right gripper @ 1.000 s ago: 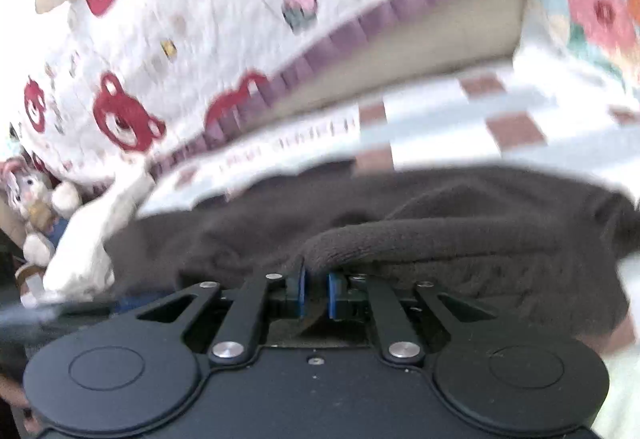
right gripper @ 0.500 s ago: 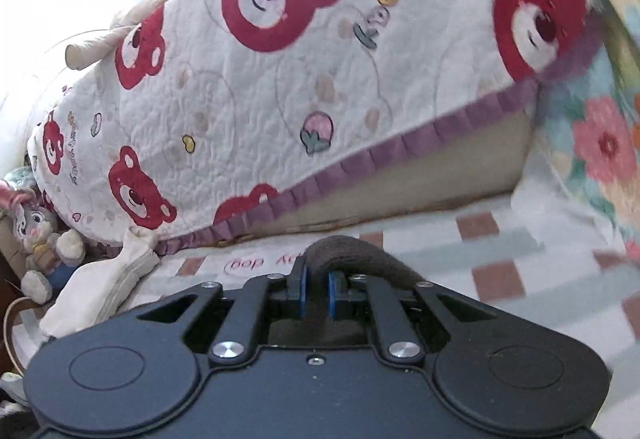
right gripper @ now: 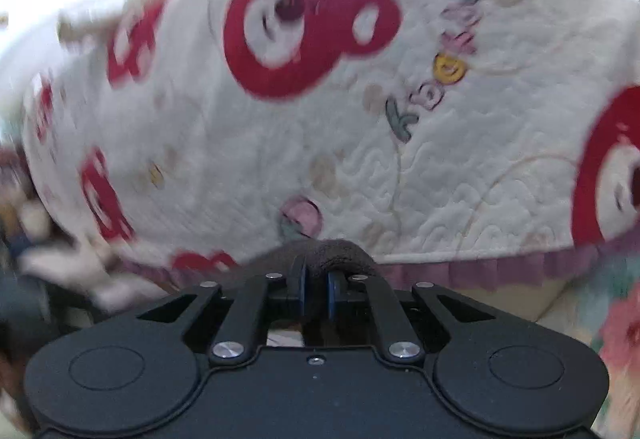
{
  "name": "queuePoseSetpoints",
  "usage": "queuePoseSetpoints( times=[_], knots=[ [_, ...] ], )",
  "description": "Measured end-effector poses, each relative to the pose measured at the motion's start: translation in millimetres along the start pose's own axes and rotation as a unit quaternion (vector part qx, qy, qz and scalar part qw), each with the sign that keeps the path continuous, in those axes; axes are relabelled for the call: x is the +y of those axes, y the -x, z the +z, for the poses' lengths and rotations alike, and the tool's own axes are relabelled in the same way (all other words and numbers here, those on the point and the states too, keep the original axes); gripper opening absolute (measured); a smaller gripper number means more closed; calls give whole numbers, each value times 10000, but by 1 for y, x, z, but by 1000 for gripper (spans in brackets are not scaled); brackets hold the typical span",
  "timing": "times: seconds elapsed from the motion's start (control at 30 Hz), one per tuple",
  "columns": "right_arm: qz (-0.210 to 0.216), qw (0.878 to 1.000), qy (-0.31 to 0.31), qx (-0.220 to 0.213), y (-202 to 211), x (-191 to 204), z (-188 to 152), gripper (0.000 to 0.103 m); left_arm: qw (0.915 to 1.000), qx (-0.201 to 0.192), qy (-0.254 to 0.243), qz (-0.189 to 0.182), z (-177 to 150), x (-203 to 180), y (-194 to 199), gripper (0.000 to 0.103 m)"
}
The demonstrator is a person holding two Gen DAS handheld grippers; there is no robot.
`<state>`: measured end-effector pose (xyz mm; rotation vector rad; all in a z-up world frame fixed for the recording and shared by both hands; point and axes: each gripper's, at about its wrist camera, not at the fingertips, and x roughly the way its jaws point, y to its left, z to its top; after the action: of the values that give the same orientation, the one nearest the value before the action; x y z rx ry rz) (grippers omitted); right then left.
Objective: Fold clothes
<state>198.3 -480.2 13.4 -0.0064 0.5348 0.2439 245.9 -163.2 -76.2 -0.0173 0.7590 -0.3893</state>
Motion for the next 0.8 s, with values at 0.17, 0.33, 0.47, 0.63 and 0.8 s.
queuePoseSetpoints(
  times=[0.17, 0.33, 0.47, 0.63, 0.8],
  knots=[
    [-135, 9921, -71, 1247, -70, -27, -44, 23, 9964, 285, 693, 402, -11, 67, -21, 53],
    [-631, 9881, -336, 1362, -51, -61, -85, 46, 9947, 382, 820, 486, -63, 107, 9, 53],
    [-624, 9842, -714, 1497, -34, -88, -111, 46, 9926, 493, 1008, 467, -111, 130, 33, 53],
    [-533, 9803, -885, 1686, -17, -89, -143, 46, 9917, 307, 1093, 598, -163, 141, 64, 53],
    [-337, 9768, -1299, 1669, -9, -72, -173, 54, 9911, 155, 1252, 428, -181, 152, 79, 53]
  ],
)
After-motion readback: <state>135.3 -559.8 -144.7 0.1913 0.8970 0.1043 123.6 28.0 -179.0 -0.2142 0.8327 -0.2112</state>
